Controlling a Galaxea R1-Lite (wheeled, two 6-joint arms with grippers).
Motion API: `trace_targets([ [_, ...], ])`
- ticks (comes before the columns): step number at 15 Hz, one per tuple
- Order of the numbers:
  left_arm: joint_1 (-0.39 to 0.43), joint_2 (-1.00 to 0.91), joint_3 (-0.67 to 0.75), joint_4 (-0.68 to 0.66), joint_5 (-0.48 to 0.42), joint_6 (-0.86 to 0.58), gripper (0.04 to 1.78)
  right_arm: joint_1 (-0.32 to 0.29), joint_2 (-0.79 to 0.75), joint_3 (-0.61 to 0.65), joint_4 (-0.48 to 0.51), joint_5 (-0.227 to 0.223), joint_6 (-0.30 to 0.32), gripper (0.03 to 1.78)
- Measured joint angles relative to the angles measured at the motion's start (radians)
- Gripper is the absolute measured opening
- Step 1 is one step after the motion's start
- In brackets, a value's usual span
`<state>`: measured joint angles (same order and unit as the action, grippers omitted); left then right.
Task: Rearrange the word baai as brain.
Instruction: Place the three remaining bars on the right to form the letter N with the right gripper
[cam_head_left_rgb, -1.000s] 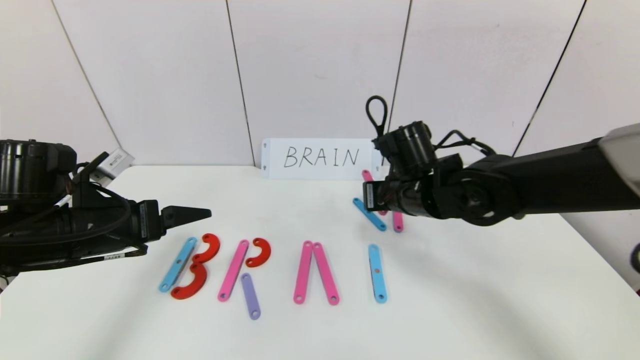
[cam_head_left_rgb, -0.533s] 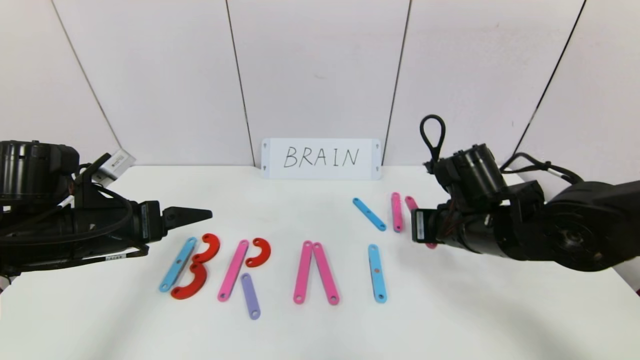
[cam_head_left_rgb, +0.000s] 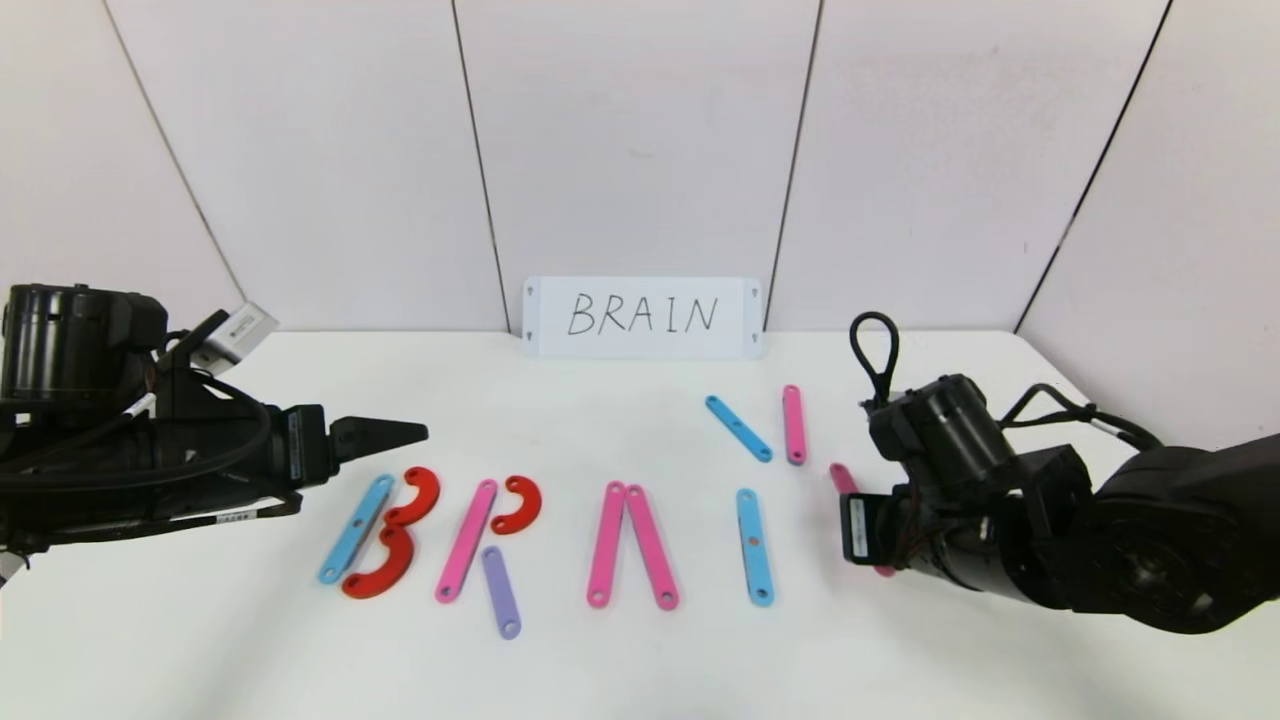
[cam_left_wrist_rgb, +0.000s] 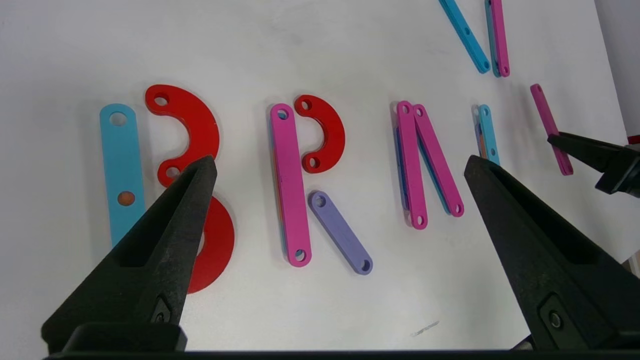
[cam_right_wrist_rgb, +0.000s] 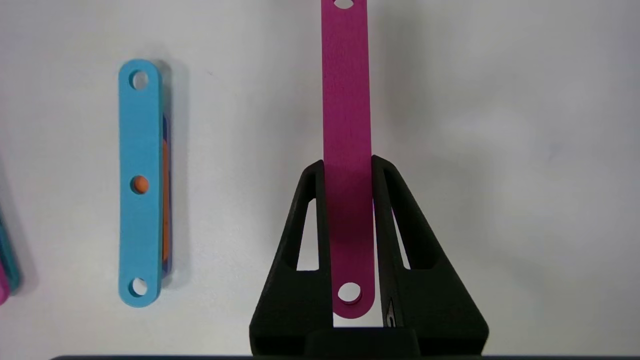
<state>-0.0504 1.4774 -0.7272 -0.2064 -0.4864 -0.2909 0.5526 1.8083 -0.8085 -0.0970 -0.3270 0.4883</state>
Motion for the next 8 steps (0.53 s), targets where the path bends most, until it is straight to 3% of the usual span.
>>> trace_targets([
  [8,0.000,0.004,-0.001,0.000,0.001,0.001,1.74,0.012,0.063,-0.006,-0.033,-0.006,0.006,0.28],
])
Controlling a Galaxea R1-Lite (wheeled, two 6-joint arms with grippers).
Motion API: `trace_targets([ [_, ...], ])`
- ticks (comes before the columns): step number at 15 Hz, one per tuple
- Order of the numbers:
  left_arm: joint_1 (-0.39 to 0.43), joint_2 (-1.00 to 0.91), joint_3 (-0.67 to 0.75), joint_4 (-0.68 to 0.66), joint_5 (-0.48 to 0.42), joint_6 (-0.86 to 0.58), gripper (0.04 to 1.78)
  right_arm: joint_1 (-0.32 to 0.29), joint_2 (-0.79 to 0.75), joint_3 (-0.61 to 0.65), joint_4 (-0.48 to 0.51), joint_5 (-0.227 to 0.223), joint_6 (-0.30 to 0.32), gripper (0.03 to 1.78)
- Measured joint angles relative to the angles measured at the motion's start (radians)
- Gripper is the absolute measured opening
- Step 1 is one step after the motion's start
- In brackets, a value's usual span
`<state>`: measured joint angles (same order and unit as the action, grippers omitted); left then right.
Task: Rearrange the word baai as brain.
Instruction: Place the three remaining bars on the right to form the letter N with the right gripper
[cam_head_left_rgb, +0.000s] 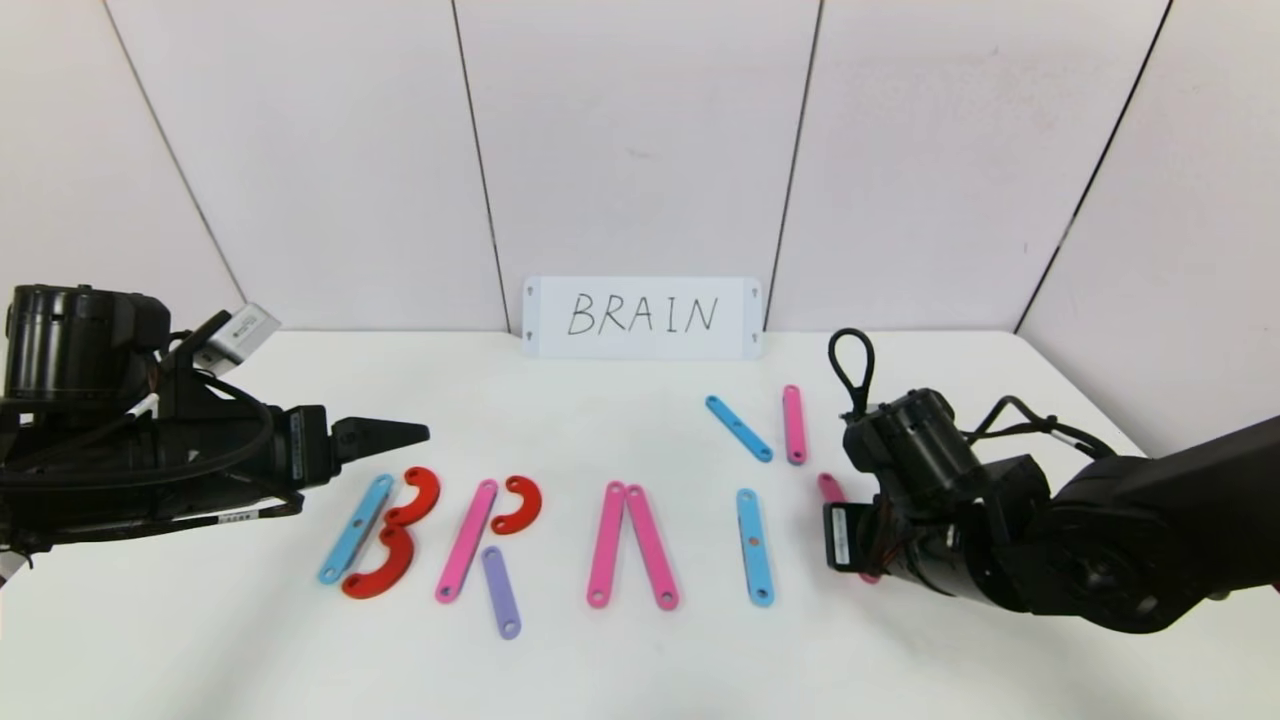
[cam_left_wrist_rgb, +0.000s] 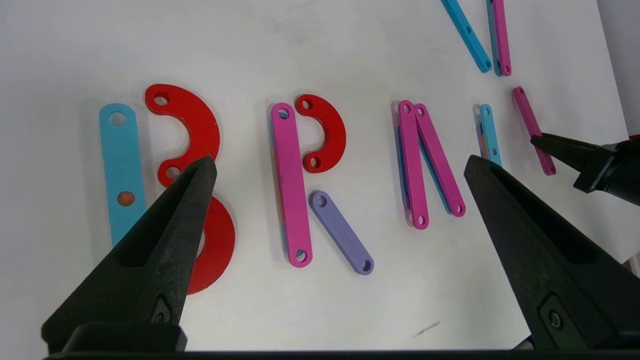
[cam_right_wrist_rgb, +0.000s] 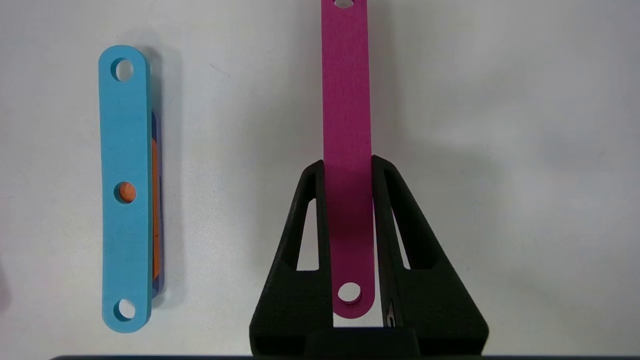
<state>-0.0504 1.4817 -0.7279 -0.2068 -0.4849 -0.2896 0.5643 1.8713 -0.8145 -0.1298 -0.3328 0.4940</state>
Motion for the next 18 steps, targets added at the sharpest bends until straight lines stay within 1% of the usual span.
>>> trace_targets([
  [4,0.000,0.000,-0.001,0.000,0.000,-0.001,1.74,0.000,0.006,0.001,-0.001,0.005,0.000,0.28],
  [6,0.000,-0.001,-0.001,0.000,0.000,0.000,1.74,0.002,0.006,0.003,-0.001,0.008,0.000,0.35],
  [7,0.000,-0.001,-0.001,0.000,0.000,-0.001,1.74,0.003,0.006,0.003,-0.001,0.009,0.001,0.41],
  [9,0.000,-0.001,0.000,0.000,0.000,-0.001,1.74,0.003,0.006,0.003,-0.001,0.007,0.004,0.63],
  [12,0.000,-0.001,0.000,0.000,0.000,0.000,1.74,0.003,0.006,0.001,-0.001,0.007,0.006,1.16],
  [14,0.000,-0.001,0.000,0.000,0.000,-0.001,1.74,0.003,0.004,0.001,-0.011,0.008,0.007,1.44],
  [16,0.000,-0.001,0.000,0.000,0.000,-0.001,1.74,0.003,0.000,0.004,-0.023,0.009,0.007,1.63],
  [18,0.000,-0.001,0.000,0.000,0.000,-0.001,1.74,0.001,-0.009,0.000,-0.038,0.017,0.003,1.73],
])
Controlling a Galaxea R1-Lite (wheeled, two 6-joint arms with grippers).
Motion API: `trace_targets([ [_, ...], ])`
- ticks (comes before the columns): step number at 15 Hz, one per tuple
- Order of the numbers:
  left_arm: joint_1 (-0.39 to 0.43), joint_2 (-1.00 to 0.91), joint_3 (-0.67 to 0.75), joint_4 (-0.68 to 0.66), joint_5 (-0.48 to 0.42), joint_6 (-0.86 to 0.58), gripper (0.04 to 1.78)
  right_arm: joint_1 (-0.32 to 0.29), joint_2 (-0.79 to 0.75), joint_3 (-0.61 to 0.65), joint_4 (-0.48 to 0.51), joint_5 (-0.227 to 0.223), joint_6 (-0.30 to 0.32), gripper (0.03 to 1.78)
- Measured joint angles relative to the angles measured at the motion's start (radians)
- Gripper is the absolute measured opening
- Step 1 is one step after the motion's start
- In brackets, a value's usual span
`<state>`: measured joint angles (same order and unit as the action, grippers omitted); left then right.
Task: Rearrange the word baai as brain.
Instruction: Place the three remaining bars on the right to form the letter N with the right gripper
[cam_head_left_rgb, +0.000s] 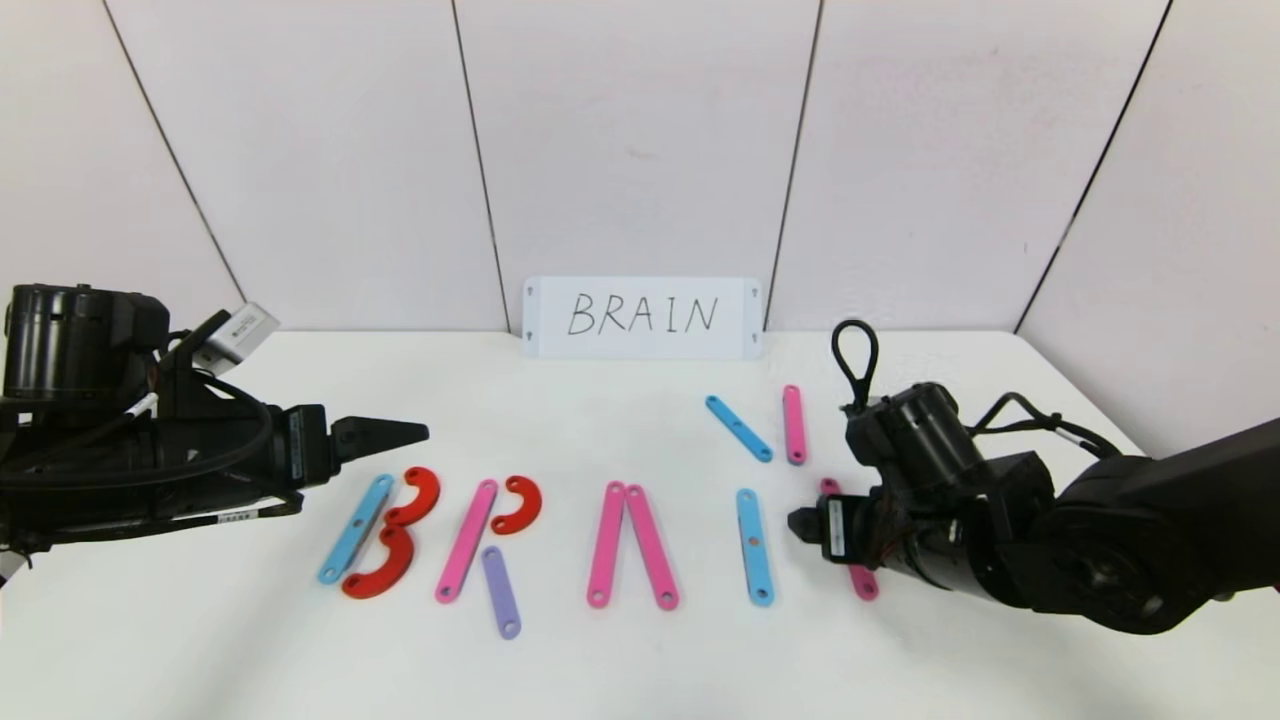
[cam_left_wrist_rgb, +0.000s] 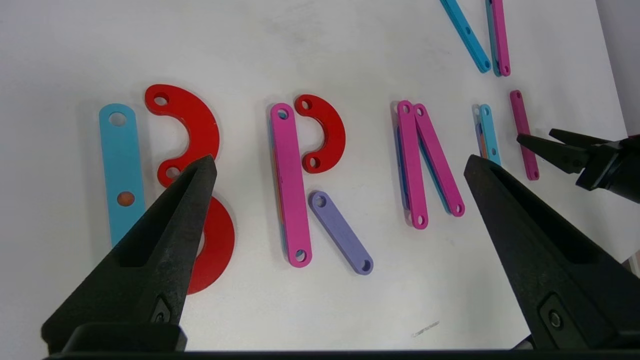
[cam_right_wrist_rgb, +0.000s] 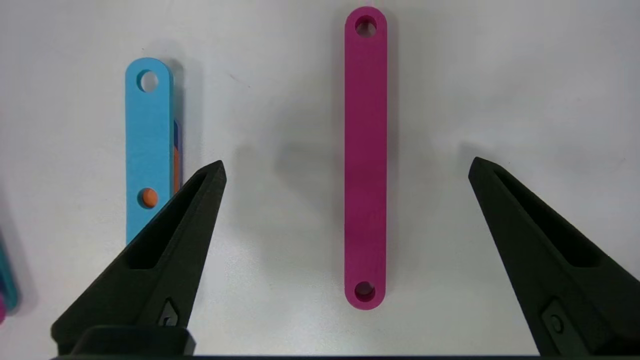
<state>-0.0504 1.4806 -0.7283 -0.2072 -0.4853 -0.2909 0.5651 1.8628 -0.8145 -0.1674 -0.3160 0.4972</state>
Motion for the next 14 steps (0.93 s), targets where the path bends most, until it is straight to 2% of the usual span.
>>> trace_targets([
  [2,0.000,0.000,0.000,0.000,0.000,0.000,1.74,-0.002,-0.004,-0.034,-0.002,0.001,-0.024,1.73],
  [7,0.000,-0.001,0.001,0.000,-0.001,0.000,1.74,-0.016,0.039,-0.238,0.029,0.052,-0.198,1.73],
  [9,0.000,-0.001,0.001,0.000,-0.001,0.000,1.74,-0.020,0.085,-0.318,0.045,0.089,-0.267,1.73],
  [14,0.000,-0.003,0.000,0.000,-0.003,0.001,1.74,-0.045,0.247,-0.494,0.069,0.158,-0.393,1.73],
])
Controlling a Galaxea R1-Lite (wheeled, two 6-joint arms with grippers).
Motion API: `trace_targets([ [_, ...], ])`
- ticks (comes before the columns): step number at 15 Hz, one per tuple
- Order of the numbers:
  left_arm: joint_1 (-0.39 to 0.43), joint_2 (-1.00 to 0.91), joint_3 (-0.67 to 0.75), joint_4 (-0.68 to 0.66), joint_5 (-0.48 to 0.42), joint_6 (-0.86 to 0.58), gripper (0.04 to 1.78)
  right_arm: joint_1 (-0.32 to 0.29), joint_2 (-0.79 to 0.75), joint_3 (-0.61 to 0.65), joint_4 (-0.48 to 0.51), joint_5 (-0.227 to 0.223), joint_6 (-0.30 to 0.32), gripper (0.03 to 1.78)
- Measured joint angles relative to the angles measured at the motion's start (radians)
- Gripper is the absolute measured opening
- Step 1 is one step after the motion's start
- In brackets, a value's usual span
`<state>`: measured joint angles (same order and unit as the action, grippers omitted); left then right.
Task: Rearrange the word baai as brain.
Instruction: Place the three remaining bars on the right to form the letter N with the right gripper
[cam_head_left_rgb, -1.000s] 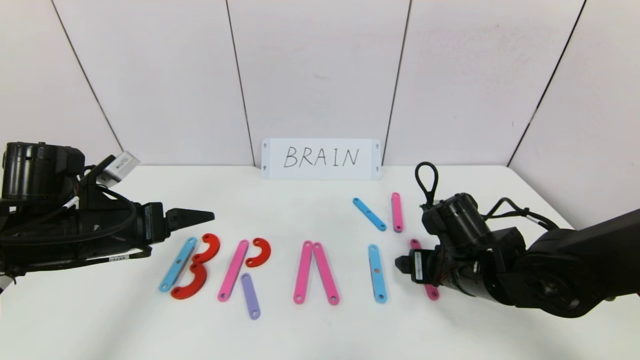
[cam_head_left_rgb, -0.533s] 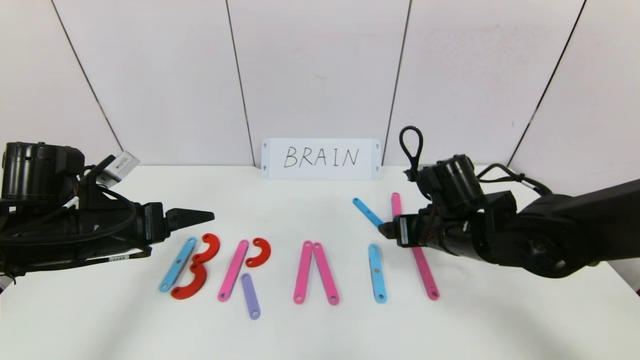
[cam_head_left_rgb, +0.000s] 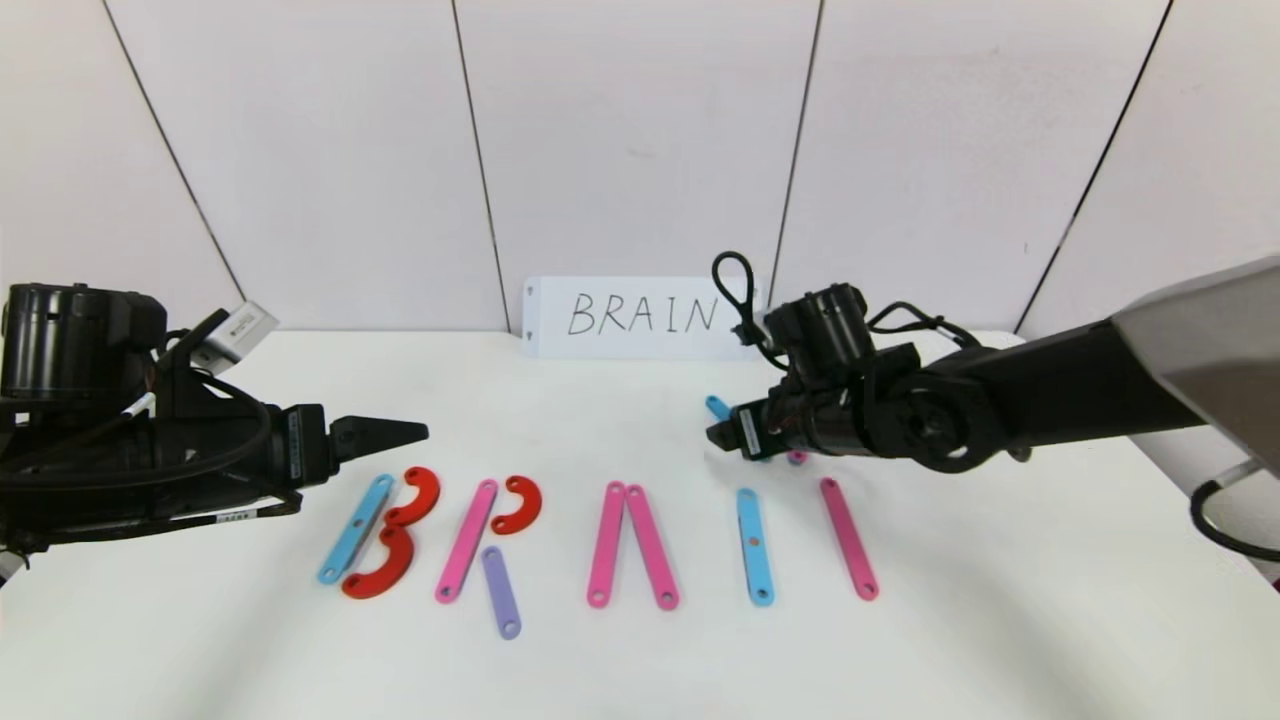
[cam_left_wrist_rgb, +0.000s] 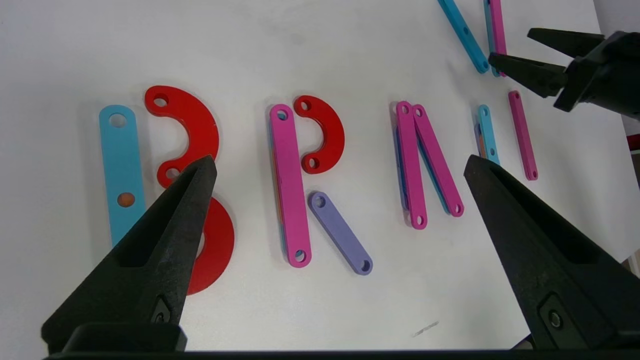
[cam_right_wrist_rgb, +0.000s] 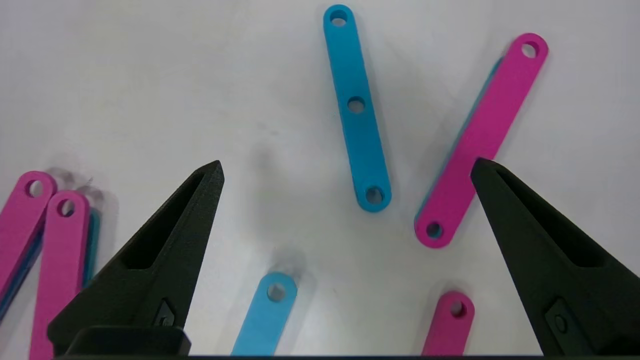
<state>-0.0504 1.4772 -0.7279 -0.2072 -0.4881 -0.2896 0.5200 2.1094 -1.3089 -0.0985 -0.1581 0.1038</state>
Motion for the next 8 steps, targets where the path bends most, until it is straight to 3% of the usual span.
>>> trace_targets([
  [4,0.000,-0.001,0.001,0.000,0.000,0.000,1.74,-0.023,0.100,-0.078,-0.011,0.073,-0.059,1.73],
  [8,0.000,0.000,0.001,0.000,0.000,0.000,1.74,-0.037,0.157,-0.129,-0.004,0.083,-0.063,1.72],
])
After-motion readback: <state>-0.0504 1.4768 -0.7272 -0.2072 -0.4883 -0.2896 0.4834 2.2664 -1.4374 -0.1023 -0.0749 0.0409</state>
